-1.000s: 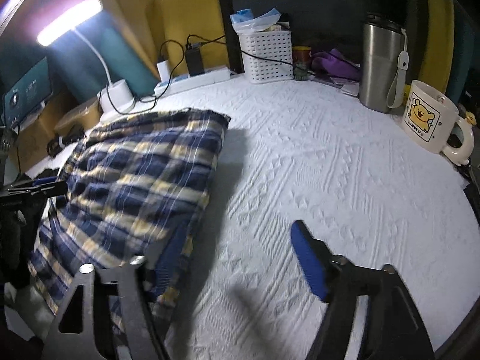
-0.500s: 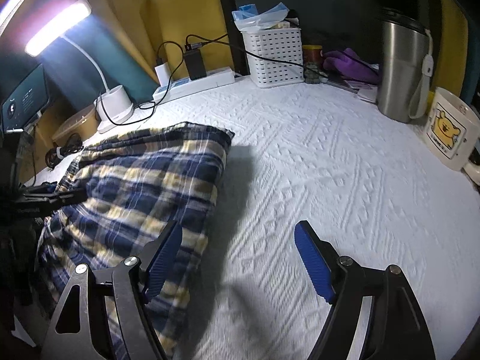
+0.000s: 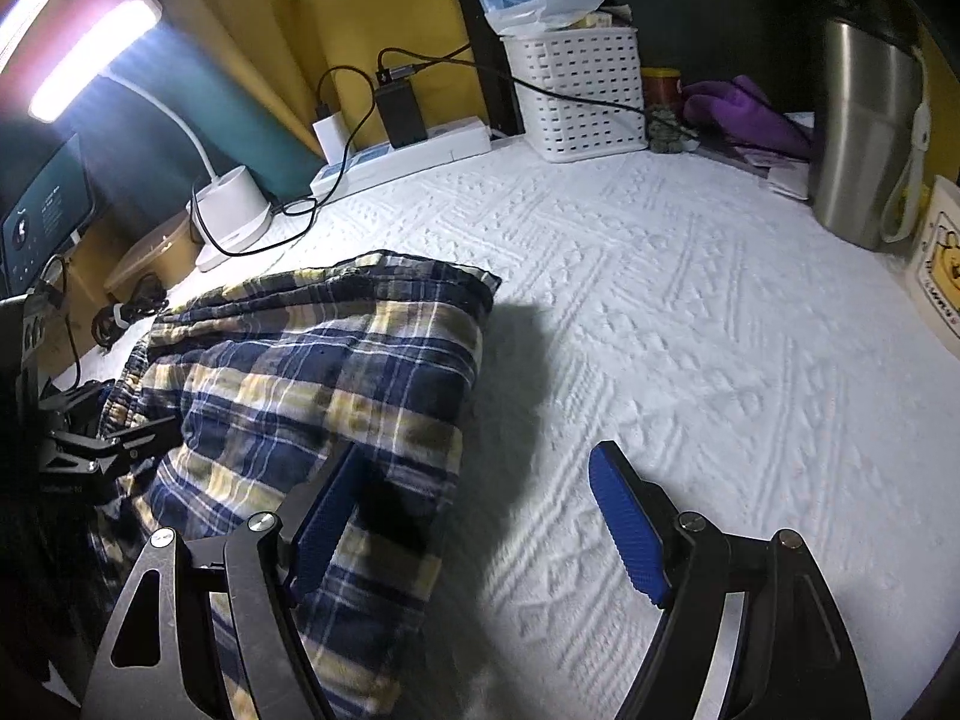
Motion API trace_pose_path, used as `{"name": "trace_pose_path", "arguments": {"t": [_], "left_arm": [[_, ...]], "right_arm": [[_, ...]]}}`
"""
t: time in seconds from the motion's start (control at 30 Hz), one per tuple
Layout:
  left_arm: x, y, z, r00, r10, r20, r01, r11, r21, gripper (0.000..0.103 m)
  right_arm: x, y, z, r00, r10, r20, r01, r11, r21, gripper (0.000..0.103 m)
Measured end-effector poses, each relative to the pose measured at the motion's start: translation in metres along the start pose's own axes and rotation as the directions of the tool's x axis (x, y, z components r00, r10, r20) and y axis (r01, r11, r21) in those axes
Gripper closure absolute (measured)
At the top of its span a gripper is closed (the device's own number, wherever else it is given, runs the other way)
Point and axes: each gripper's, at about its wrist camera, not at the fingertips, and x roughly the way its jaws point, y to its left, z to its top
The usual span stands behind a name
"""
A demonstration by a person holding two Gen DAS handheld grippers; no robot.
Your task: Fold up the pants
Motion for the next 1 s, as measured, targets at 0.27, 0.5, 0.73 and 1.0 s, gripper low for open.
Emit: {"name": "trace_pose_path", "arguments": {"t": [0.27, 0.5, 0.73, 1.0], "left_arm": [[0.000, -0.009, 0.000, 1.000, -0.017, 0.007, 0.017, 0.999, 0.036, 0.022], [0.001, -0.017, 0.000, 0.999, -0.043, 0.020, 0.041, 0.997, 0.064, 0.035], [0.000, -0.020, -0.002, 0.999, -0.040, 0.033, 0.038, 0.996, 0.078, 0.044], [-0.004, -0.026, -0.004, 0.998, -0.050, 0.040, 0.046, 0.995, 0.084, 0.060]], "right_arm": [[0.011, 0.008, 0.011, 1.000, 0.018, 0.001, -0.018, 1.000, -0.016, 0.024], [0.017, 0.016, 0.014, 0.999, 0.035, 0.003, -0.035, 0.999, -0.021, 0.022], [0.028, 0.040, 0.019, 0.995, 0.093, -0.024, -0.094, 0.991, -0.095, 0.022], [0.030, 0.050, 0.021, 0.993, 0.109, -0.036, -0.113, 0.984, -0.135, 0.042]]}}
